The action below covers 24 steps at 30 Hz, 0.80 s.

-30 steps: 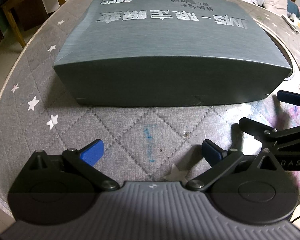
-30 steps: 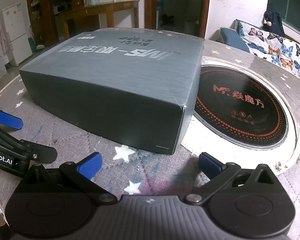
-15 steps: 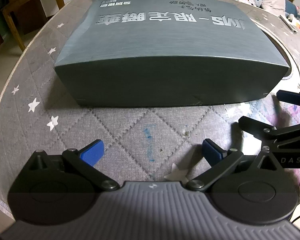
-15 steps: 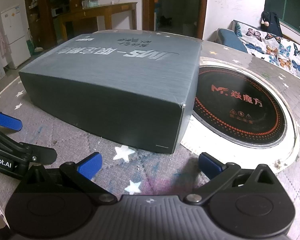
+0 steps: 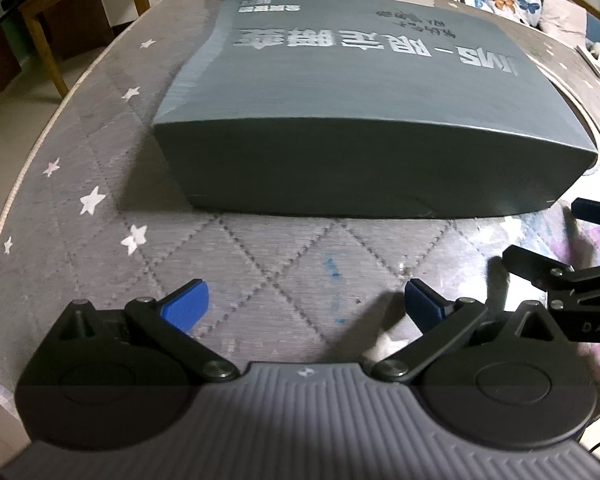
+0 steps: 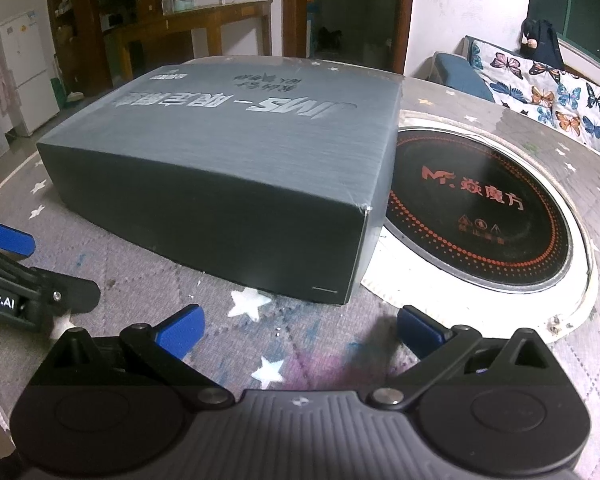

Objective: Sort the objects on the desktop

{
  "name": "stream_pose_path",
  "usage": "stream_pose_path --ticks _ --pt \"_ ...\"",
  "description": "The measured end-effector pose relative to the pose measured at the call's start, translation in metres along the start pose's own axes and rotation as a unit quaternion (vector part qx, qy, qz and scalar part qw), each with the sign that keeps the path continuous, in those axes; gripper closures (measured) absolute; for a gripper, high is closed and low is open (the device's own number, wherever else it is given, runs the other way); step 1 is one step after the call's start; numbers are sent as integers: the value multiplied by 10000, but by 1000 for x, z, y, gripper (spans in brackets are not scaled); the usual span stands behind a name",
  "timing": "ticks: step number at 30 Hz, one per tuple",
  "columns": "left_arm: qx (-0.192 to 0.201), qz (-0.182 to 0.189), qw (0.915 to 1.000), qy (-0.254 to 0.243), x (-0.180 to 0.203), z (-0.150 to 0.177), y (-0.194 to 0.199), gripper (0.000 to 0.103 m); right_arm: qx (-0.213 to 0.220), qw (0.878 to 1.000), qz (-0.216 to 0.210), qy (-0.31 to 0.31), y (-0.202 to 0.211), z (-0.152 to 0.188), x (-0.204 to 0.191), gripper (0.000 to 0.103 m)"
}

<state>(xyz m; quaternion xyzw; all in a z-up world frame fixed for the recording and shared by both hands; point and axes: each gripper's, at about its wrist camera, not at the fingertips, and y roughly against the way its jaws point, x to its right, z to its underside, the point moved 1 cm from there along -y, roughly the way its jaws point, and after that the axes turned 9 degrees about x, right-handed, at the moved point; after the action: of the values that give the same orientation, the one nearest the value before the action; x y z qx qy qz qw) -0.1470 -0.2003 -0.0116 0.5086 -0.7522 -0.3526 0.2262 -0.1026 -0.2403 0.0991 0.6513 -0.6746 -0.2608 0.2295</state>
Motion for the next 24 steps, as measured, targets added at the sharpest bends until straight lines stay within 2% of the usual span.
stream_pose_path --ticks 7,9,16,21,24 --pt "-4 -99 9999 123 12 6 1 0 -17 10000 -20 -5 0 0 1 0" --pt "-2 -134 9998 176 -1 6 1 0 -23 10000 -8 -7 1 -1 2 0" --pt "109 -308 9988 351 -1 7 14 0 -12 10000 69 -50 2 0 6 0" --pt "150 -453 9976 496 -13 4 22 0 22 9999 120 -87 3 -1 10 0" --pt "157 -484 9971 563 -37 3 25 0 32 9998 144 -111 3 -1 12 0"
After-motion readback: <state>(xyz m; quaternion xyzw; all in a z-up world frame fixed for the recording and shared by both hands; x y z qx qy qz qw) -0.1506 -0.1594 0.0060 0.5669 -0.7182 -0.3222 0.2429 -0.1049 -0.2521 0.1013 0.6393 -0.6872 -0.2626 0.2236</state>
